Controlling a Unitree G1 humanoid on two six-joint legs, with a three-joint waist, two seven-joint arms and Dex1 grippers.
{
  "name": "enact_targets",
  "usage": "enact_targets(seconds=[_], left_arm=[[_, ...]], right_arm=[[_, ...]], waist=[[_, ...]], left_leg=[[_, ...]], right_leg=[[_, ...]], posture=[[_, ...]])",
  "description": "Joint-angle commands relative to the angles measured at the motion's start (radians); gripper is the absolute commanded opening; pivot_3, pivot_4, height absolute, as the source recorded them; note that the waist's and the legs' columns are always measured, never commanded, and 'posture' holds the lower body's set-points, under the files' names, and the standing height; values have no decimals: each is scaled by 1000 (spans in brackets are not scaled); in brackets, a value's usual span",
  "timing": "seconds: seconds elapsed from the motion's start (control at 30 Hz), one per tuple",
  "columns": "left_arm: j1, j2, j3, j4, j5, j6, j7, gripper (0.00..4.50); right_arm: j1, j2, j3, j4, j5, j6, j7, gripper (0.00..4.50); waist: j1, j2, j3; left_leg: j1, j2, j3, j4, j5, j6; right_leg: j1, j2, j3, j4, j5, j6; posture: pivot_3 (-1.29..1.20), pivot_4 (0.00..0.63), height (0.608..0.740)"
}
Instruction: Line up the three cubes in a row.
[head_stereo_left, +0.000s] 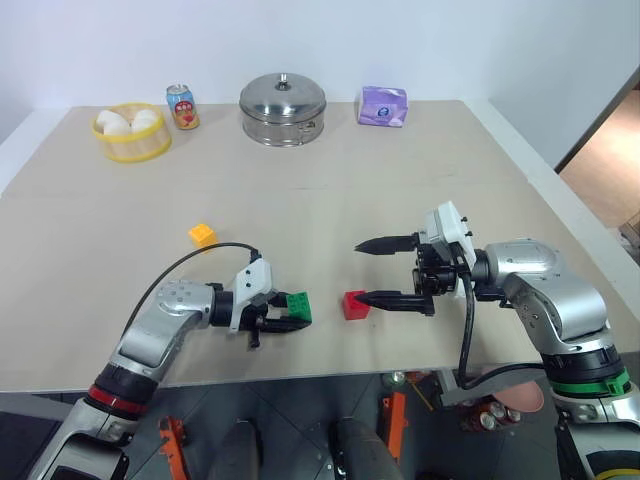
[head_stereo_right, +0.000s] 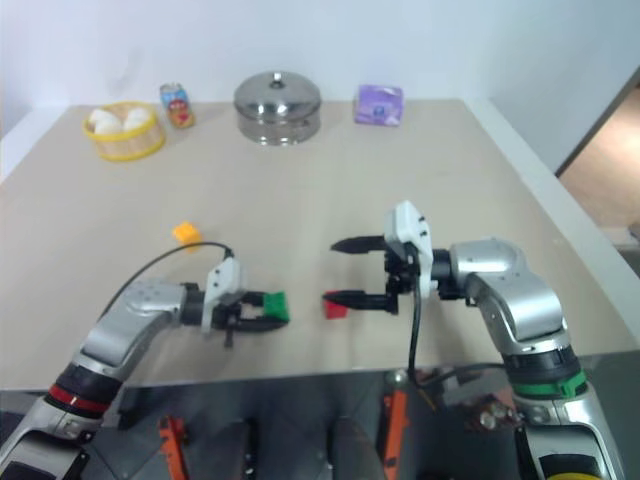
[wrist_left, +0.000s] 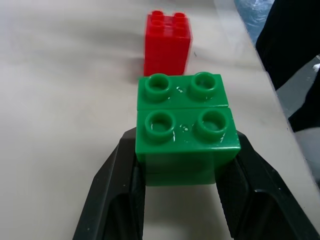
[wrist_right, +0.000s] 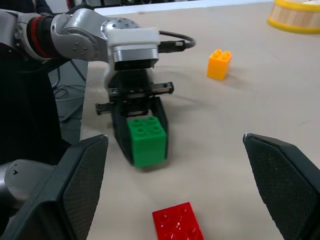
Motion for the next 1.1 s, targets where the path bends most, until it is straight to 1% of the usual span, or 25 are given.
enact_targets(seconds=[0.03, 0.2, 0.6, 0.67, 0.87, 0.9, 1.1], left_arm=[[-25, -9, -10, 9, 10, -26, -14, 1344], [-44, -20, -41, 56, 71, -74, -2, 1344], [-48, -41, -40, 78, 106, -112, 13, 1344], [-48, -44, -37, 82, 106, -121, 14, 2377], [-41, -48, -23, 70, 80, -128, -8, 4382], [-39, -47, -22, 66, 75, -124, -12, 4446], [-40, -41, -6, 50, 47, -123, -27, 4446]], right_arm=[[7, -16, -36, -56, 27, 7, -12, 4500], [12, -19, -44, -63, 32, 10, -27, 4500], [15, -22, -46, -64, 37, 3, -42, 4500], [13, -20, -44, -60, 35, -1, -42, 4500], [4, -16, -38, -45, 30, -12, -39, 4500], [3, -16, -37, -43, 29, -14, -38, 4500], [-3, -15, -34, -34, 29, -20, -34, 4500]], waist=[[-1, 0, 0], [-2, 0, 0], [-4, 0, 0], [-4, 0, 0], [-5, 0, 0], [-5, 0, 0], [-5, 0, 0]], left_leg=[[0, 0, 0, 0, 0, 0], [0, 0, 0, 0, 0, 0], [0, 0, 0, 2, 0, 0], [0, -1, 0, 2, 0, 0], [0, -1, 0, 2, 0, 0], [0, -1, 0, 2, 0, 0], [0, -1, 0, 2, 0, 0]], right_leg=[[0, 0, 0, 0, 0, 0], [0, 0, 0, 0, 0, 0], [1, 0, 1, 0, 1, 1], [1, 0, 1, 0, 1, 1], [1, 0, 1, 0, 1, 1], [1, 0, 1, 0, 1, 1], [1, 0, 1, 0, 1, 1]], posture=[[0, 150, 739], [0, 150, 739], [0, 150, 739], [0, 150, 739], [0, 150, 739], [0, 150, 739], [0, 150, 739]])
